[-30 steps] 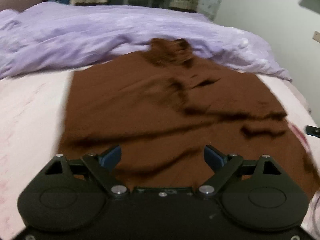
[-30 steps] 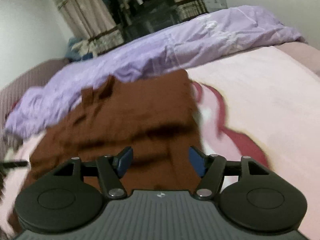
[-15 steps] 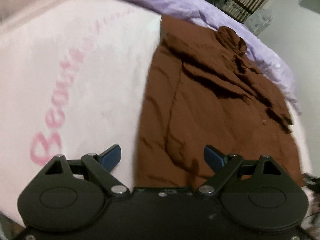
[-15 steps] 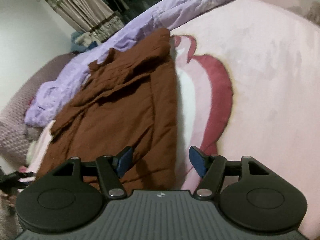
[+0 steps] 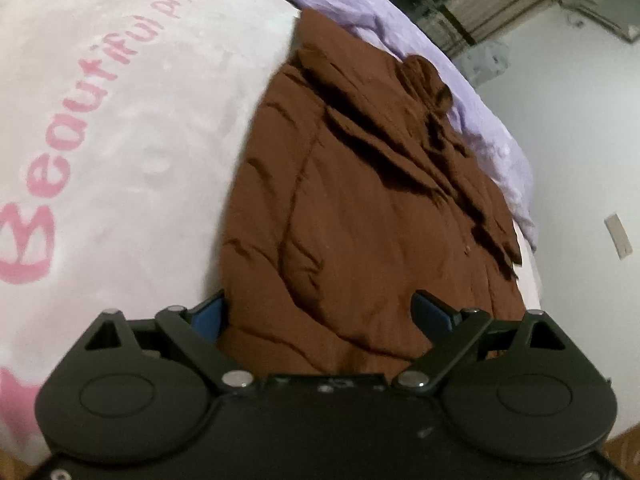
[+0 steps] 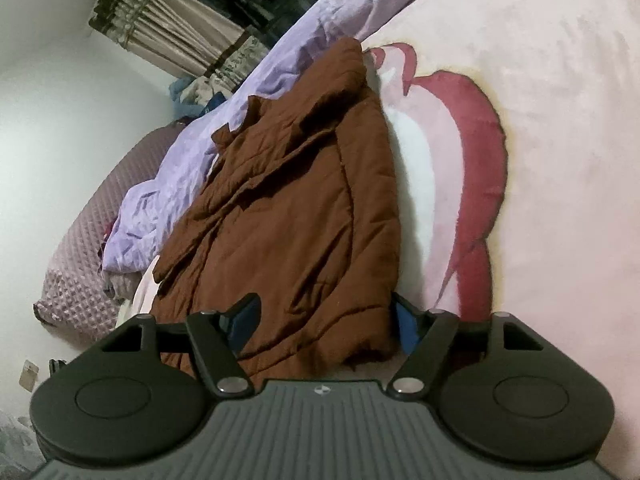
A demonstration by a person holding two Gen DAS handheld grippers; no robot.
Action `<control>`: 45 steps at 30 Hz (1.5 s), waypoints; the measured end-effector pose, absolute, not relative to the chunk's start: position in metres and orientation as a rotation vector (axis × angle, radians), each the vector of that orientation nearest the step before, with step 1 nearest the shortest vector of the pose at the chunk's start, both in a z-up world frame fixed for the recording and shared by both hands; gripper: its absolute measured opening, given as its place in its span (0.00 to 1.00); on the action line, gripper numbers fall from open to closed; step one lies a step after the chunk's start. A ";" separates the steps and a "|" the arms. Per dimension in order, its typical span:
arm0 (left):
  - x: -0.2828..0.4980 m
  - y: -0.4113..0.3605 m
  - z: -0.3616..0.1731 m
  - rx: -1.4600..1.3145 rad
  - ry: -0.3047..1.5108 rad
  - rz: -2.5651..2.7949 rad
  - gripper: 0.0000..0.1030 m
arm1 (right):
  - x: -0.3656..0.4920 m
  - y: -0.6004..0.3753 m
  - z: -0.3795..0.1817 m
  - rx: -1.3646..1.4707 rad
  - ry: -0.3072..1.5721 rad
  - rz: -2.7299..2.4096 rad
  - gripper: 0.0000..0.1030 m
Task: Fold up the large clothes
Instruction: 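Grasp the jacket hem with the left tool while the right tool grasps it too, then lift the hem with both tools and fold it toward the collar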
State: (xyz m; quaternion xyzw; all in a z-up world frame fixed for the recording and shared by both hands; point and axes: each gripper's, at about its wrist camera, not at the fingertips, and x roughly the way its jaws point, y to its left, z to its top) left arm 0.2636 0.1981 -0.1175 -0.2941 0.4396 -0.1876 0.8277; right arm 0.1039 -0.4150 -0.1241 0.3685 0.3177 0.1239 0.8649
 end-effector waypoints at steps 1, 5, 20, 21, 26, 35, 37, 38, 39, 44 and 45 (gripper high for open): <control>0.262 0.201 -0.117 -0.620 0.941 -0.393 0.87 | 0.102 -0.415 -0.124 0.774 0.668 0.253 0.80; 0.256 0.212 -0.118 -0.627 0.939 -0.409 0.86 | 0.093 -0.413 -0.122 0.726 0.689 0.265 0.79; 0.277 0.193 -0.123 -0.655 0.908 -0.386 0.55 | 0.112 -0.392 -0.119 0.730 0.680 0.196 0.84; 0.276 0.192 -0.123 -0.655 0.908 -0.376 0.52 | 0.112 -0.390 -0.119 0.723 0.681 0.190 0.84; 0.272 0.189 -0.118 -0.604 0.917 -0.296 0.24 | 0.118 -0.379 -0.114 0.660 0.721 0.152 0.38; 0.265 0.193 -0.089 -0.622 0.800 -0.356 0.18 | 0.119 -0.385 -0.101 0.711 0.665 0.218 0.25; 0.269 0.195 -0.080 -0.643 0.756 -0.377 0.18 | 0.120 -0.390 -0.095 0.761 0.621 0.252 0.24; 0.273 0.195 -0.076 -0.657 0.738 -0.387 0.18 | 0.123 -0.393 -0.091 0.787 0.597 0.266 0.24; 0.277 0.196 -0.072 -0.670 0.723 -0.399 0.18 | 0.127 -0.396 -0.088 0.810 0.576 0.279 0.23; 0.320 0.190 -0.047 -0.670 0.650 -0.421 0.18 | 0.163 -0.412 -0.066 0.894 0.473 0.312 0.22; 0.331 0.190 -0.041 -0.681 0.634 -0.424 0.18 | 0.175 -0.416 -0.059 0.899 0.452 0.317 0.22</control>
